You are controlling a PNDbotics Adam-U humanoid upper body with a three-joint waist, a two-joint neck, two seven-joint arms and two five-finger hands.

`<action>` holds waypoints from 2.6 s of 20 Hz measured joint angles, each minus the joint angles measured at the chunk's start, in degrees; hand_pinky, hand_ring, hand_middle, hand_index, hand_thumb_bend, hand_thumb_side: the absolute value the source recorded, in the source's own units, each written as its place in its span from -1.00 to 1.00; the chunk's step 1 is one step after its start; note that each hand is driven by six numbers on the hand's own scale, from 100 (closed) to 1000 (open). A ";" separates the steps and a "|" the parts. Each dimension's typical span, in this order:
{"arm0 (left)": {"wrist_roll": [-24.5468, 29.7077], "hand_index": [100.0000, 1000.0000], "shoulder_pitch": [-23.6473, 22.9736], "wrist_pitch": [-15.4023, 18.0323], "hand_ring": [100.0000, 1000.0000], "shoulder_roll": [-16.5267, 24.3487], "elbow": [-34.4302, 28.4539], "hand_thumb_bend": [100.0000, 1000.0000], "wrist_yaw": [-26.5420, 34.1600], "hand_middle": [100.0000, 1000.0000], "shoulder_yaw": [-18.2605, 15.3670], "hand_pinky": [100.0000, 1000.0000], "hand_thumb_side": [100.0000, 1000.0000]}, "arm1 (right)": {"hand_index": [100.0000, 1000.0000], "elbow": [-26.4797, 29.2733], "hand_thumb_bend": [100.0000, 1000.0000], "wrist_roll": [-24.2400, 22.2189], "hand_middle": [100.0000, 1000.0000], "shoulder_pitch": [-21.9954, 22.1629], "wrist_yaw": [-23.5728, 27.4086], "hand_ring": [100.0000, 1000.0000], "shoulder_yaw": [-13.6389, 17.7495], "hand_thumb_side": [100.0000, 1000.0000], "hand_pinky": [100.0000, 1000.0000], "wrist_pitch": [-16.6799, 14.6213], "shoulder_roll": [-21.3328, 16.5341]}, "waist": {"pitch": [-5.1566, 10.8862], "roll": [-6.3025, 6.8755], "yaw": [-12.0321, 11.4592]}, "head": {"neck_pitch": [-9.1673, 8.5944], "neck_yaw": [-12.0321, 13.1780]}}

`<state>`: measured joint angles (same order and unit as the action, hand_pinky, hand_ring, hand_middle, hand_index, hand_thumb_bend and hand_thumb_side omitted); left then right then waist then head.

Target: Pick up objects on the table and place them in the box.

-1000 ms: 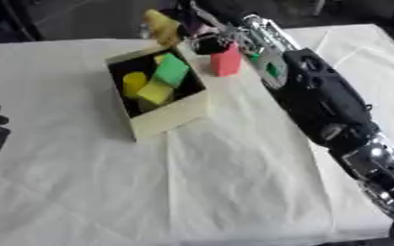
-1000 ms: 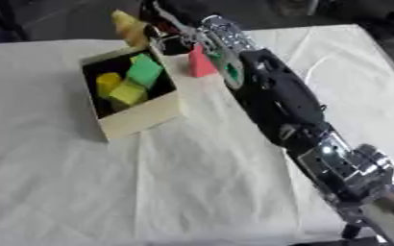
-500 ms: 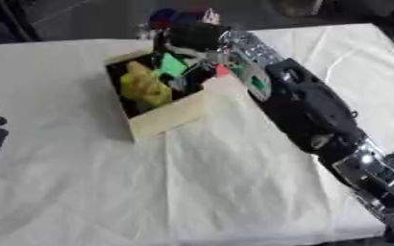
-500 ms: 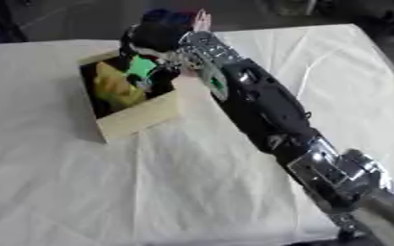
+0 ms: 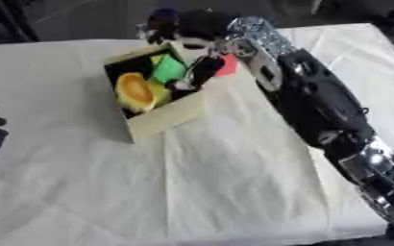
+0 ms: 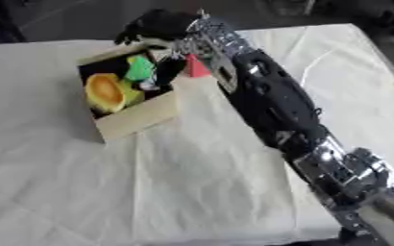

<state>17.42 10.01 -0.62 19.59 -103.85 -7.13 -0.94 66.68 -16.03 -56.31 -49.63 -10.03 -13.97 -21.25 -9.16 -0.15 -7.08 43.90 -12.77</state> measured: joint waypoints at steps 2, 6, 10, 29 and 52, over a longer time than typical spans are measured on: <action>0.00 0.63 0.01 0.00 0.28 -0.01 0.00 -0.25 0.00 0.27 0.00 0.66 0.17 | 0.96 -4.25 -0.39 3.73 0.77 -1.23 1.25 0.81 3.41 -0.14 0.71 5.64 -0.34 | 0.00 0.00 -0.47 | 0.00 -0.01; 0.06 0.63 0.21 0.02 0.28 -0.05 -0.01 -0.24 0.00 0.26 0.05 0.66 0.17 | 1.00 -15.86 -0.42 5.01 0.94 -3.19 0.00 0.99 8.72 -0.47 0.86 11.08 -0.96 | -0.17 -0.01 -2.42 | 0.00 -0.28; 0.20 0.63 0.78 0.10 0.28 -0.04 -0.04 -0.26 0.00 0.26 0.08 0.66 0.17 | 1.00 -25.24 -0.46 -0.27 1.00 -3.73 -6.68 1.00 11.10 -0.74 0.95 8.96 -2.69 | -1.05 -0.20 -4.30 | 0.00 -0.55; 0.73 0.63 1.69 0.14 0.28 0.14 -0.35 -0.24 0.03 0.27 0.11 0.66 0.17 | 1.00 -30.03 -0.38 -12.18 1.00 -4.94 -18.62 1.00 14.89 -0.63 0.96 7.44 -4.91 | -2.98 -0.96 -7.19 | 0.00 -1.99; 1.06 0.63 1.86 0.12 0.27 0.14 -0.37 -0.24 0.36 0.26 0.41 0.67 0.17 | 0.06 -28.64 -0.94 6.20 -0.10 -3.02 -15.90 0.20 15.30 -0.90 0.48 10.05 -3.22 | -4.03 -0.99 -4.90 | 0.00 -3.13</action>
<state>18.49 11.87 -0.50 19.73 -104.22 -6.77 -0.53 38.04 -9.83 -59.32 -65.53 5.27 -3.92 -24.46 -13.18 -1.14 -11.98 43.90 -15.91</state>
